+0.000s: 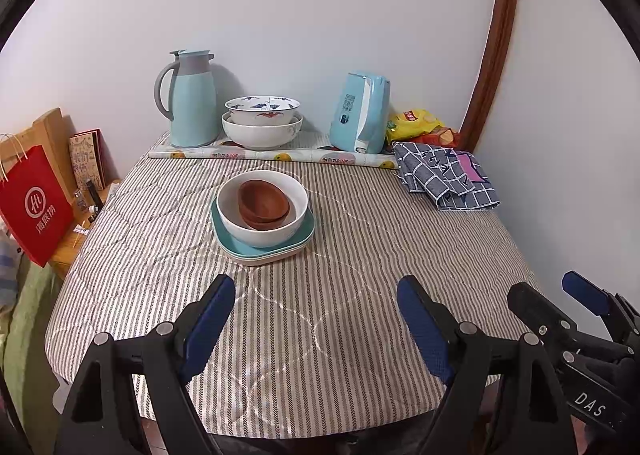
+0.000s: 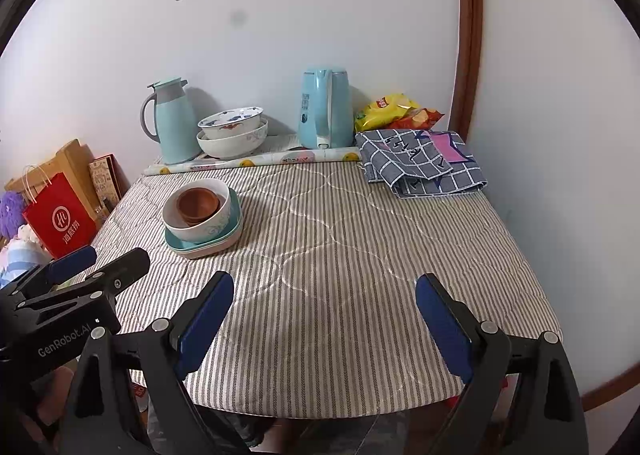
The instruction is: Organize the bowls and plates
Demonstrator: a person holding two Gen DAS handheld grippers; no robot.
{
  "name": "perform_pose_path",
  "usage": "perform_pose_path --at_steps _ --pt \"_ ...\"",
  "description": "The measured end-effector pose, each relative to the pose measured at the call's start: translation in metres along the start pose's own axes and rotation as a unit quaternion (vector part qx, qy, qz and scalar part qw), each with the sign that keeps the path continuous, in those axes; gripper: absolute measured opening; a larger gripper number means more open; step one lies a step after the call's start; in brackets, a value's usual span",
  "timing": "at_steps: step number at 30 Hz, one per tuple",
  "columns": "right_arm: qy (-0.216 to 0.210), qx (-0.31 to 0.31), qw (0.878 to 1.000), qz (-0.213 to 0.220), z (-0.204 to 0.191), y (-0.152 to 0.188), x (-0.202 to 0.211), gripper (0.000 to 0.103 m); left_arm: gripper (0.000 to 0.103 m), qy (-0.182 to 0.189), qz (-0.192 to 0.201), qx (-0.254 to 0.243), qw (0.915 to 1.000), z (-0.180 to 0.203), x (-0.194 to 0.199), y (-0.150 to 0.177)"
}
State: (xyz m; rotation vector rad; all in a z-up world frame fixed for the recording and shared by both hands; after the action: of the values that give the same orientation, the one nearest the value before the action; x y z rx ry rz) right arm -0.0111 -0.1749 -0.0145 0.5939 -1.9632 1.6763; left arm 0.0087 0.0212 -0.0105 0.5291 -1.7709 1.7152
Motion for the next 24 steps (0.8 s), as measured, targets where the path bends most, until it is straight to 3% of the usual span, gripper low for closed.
perform_pose_path --at_steps 24 --pt "-0.002 -0.002 1.0 0.002 -0.0019 -0.0013 0.0008 0.091 0.082 -0.003 0.002 -0.002 1.0 0.0011 0.0017 -0.0004"
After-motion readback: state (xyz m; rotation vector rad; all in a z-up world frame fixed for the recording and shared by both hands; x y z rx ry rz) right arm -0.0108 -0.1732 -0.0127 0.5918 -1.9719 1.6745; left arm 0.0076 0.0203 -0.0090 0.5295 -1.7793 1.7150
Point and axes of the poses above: each gripper's, at about its wrist camera, not at the fingertips, and x roughly against the way its jaws point, z to its right, y to its underside, the point moved 3 cm from there along -x, roughly the way its jaws point, and after that the axes turned 7 degrees about -x, right-handed, at the moved point
